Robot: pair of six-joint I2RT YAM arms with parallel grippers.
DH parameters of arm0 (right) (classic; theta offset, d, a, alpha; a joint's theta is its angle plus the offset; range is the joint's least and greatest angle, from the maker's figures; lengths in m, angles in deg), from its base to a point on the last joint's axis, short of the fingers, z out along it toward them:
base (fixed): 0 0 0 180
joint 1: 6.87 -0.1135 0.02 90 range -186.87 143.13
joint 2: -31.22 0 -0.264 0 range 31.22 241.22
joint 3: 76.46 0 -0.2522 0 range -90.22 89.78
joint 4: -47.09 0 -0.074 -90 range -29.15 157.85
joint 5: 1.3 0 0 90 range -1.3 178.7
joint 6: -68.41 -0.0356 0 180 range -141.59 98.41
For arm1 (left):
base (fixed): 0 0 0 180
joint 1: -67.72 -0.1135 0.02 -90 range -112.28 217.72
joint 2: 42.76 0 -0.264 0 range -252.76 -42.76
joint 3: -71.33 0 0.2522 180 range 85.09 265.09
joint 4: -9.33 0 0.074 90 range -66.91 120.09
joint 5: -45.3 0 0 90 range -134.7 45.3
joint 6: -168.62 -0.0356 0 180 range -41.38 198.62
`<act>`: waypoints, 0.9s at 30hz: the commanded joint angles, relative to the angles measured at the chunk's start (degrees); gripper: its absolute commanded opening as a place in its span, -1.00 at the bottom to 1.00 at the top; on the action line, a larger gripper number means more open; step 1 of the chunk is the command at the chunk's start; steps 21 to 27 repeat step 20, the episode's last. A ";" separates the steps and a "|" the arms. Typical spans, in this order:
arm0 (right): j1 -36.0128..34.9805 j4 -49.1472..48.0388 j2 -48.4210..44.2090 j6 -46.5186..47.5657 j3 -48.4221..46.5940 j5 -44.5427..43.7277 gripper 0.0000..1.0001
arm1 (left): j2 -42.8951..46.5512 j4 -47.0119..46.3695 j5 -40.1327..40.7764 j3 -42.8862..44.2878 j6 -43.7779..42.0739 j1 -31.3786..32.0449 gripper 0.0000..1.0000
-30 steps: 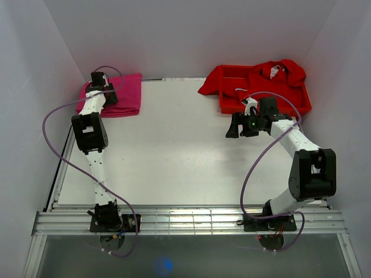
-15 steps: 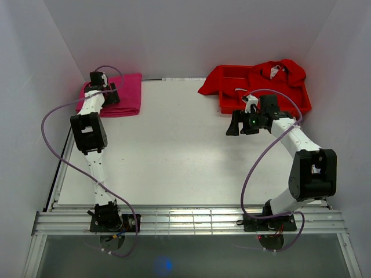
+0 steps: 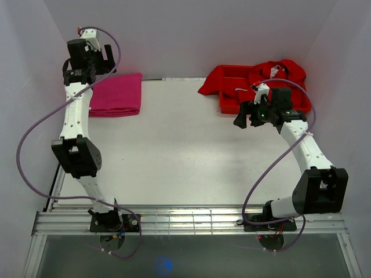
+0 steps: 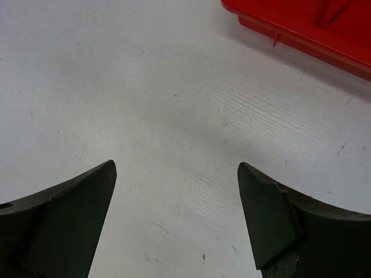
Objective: Fold and stack the trousers
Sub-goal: Neatly place the folded trousers to the corner
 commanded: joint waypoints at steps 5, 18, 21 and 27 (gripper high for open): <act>0.64 1.16 -7.18 3.39 3.34 1.67 0.80 | 22.50 2.75 -9.17 -26.14 -6.78 1.96 0.96; 0.64 4.15 -16.41 6.56 15.82 -0.87 0.80 | 46.15 0.29 -11.38 -61.14 -2.83 2.39 0.96; 0.64 4.06 -17.55 6.56 16.44 -0.70 0.80 | 46.77 0.64 -10.50 -61.76 -2.74 2.40 0.96; 0.64 4.06 -17.55 6.56 16.44 -0.70 0.80 | 46.77 0.64 -10.50 -61.76 -2.74 2.40 0.96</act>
